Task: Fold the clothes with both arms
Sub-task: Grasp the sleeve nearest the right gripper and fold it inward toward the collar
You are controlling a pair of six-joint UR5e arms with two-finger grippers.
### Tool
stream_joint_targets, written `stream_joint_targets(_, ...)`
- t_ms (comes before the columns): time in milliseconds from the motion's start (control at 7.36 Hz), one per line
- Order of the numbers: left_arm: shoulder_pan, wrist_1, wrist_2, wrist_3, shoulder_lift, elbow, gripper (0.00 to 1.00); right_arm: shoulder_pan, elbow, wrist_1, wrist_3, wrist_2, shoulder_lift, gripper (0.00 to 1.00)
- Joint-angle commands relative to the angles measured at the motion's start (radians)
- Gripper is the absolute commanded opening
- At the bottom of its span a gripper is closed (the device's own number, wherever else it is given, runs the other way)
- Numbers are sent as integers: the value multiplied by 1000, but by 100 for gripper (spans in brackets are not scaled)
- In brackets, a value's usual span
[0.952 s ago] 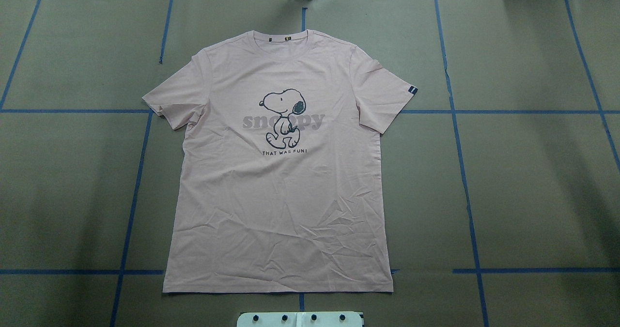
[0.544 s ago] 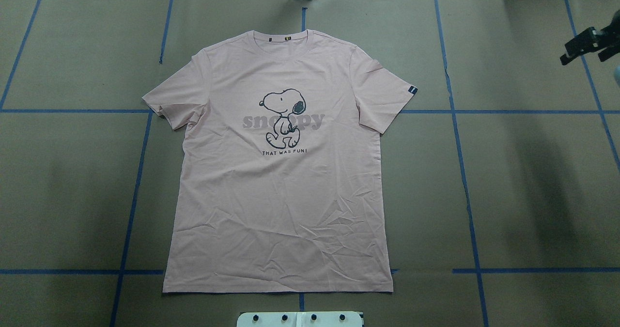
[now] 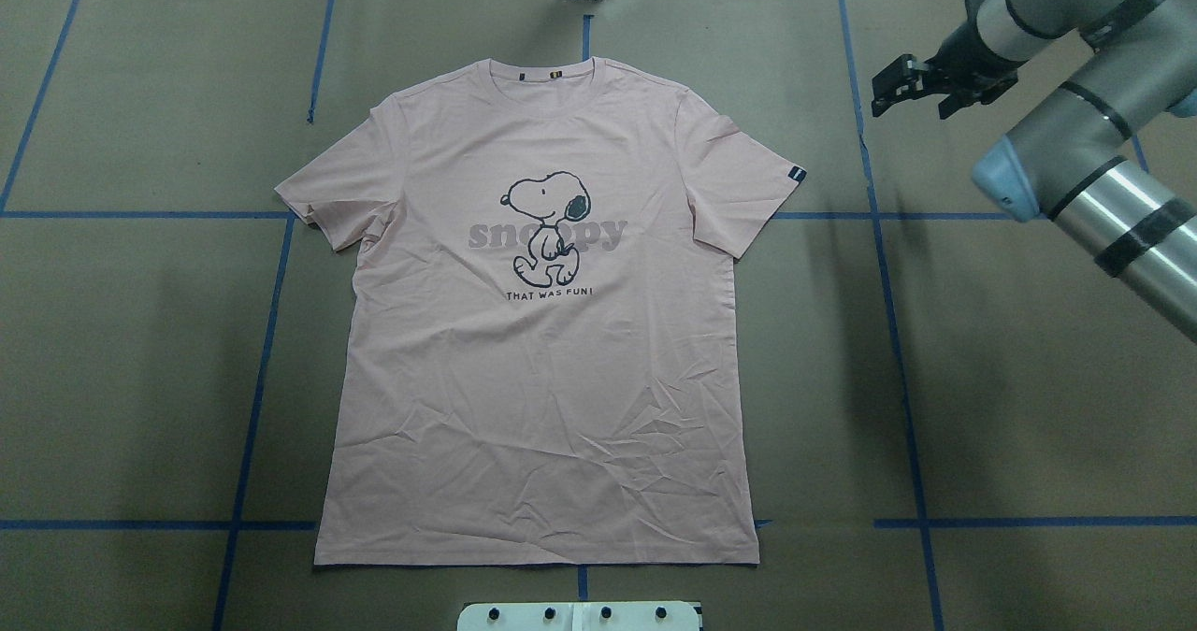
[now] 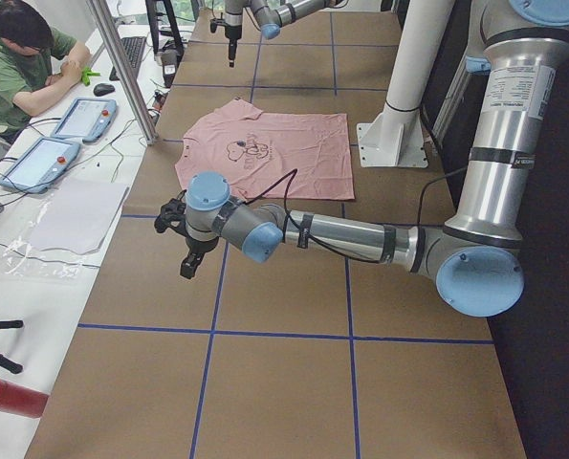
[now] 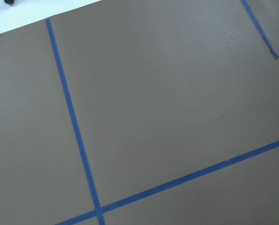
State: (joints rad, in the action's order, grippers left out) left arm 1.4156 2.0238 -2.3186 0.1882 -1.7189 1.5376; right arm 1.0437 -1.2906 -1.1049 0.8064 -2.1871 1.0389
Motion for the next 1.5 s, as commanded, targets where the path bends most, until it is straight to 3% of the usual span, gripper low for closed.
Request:
stream_joint_targets(0,-10,80,-2,16,-18,-66,100,-118,31,45,102,139,-56,100)
stream_joint_targets(272,-10,84,-2,19,-21,-67,100,-181,56,43,102,225,-63,99)
stream_joint_targets(544,-10,84,-4,20,-21,-66,100,-191,100,43,100,227,-85,98)
stream_joint_targets(1224,-10,82,-4,19,-19,-68,100,-192,123,40,99,225,-94,77)
stream_joint_targets(1360,-10,82,-4,20,-19,-68,100,-194,123,42,99,225,-92,68)
